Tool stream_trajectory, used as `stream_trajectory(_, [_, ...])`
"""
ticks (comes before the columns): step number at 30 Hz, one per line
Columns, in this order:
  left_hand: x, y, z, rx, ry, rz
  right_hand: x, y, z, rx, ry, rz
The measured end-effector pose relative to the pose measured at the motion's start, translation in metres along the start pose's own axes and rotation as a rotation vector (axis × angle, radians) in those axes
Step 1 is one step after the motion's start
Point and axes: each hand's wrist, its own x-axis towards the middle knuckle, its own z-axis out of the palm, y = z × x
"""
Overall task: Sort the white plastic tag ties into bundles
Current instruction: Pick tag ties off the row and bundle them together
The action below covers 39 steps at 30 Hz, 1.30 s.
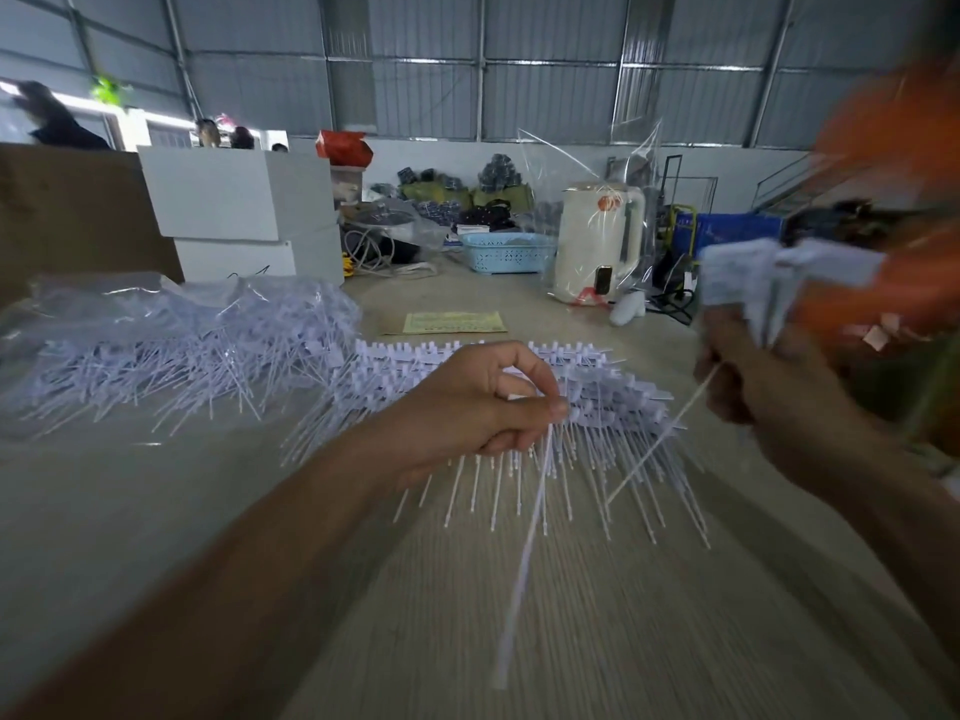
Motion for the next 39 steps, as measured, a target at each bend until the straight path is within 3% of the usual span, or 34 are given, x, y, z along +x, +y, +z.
stream_trajectory(4, [0.002, -0.003, 0.005, -0.033, 0.131, 0.106, -0.021, 0.009, 0.048, -0.050, -0.308, 0.086])
stream_trajectory(9, [0.003, -0.005, 0.011, -0.085, 0.178, 0.152, -0.037, 0.007, 0.081, 0.139, -0.373, 0.072])
stream_trajectory(16, [0.003, 0.001, 0.005, -0.097, 0.185, 0.175, -0.036, 0.007, 0.079, 0.168, -0.387, 0.096])
stream_trajectory(19, [0.003, 0.002, 0.011, 0.122, 0.321, 0.289, -0.034, 0.006, 0.076, 0.131, -0.340, 0.083])
stream_trajectory(22, [0.004, 0.004, 0.022, 0.105, 0.439, 0.250, -0.029, 0.003, 0.070, 0.189, -0.204, 0.103])
stream_trajectory(25, [0.007, -0.001, 0.046, 0.145, 0.235, -0.007, -0.028, -0.005, 0.070, 0.329, -0.063, 0.099])
stream_trajectory(27, [0.007, -0.007, 0.070, 0.224, 0.073, -0.040, -0.031, -0.010, 0.074, 0.449, -0.020, 0.101])
stream_trajectory(29, [0.008, -0.014, 0.084, 0.220, 0.056, -0.015, -0.034, -0.012, 0.076, 0.522, -0.002, 0.109])
stream_trajectory(34, [0.011, -0.018, 0.082, 0.195, 0.232, 0.072, -0.035, -0.012, 0.074, 0.434, -0.070, 0.102])
stream_trajectory(39, [0.010, -0.017, 0.087, 0.173, 0.327, 0.137, -0.033, -0.011, 0.076, 0.658, -0.217, 0.111])
